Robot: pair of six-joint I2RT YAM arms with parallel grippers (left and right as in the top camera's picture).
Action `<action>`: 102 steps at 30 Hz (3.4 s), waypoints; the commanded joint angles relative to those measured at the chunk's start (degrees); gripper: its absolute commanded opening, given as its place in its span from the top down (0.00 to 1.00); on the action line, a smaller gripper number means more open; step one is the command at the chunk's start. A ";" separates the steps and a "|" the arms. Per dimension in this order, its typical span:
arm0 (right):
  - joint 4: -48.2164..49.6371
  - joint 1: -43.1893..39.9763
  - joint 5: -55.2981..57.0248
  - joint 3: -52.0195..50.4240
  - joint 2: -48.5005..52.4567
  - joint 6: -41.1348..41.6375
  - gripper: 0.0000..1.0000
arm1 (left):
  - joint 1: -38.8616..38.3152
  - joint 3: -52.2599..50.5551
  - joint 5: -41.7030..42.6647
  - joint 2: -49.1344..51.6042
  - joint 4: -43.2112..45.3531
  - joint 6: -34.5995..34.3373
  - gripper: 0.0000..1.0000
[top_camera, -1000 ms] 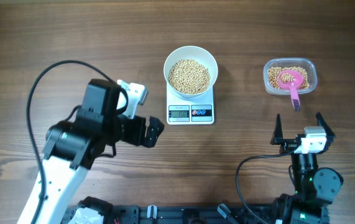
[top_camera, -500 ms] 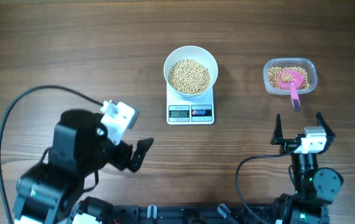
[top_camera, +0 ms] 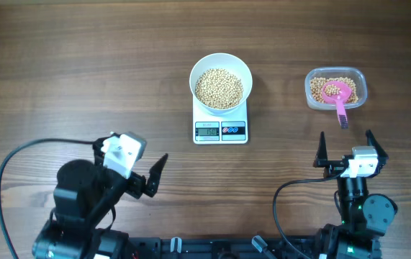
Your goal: Scoop item into bowl and weigh 150g on scale
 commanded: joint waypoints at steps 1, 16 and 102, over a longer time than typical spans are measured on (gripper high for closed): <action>0.26 0.28 -0.68 -0.11 -0.79 -0.15 0.00 | 2.05 -5.18 -0.31 -5.77 2.29 0.92 0.00; 0.26 0.28 -0.68 -0.11 -0.79 -0.15 0.00 | 9.27 -20.70 -0.31 -22.73 15.06 0.92 0.00; 0.26 0.28 -0.68 -0.11 -0.74 -0.15 0.00 | 10.45 -37.13 -9.86 -26.12 34.45 -12.90 0.00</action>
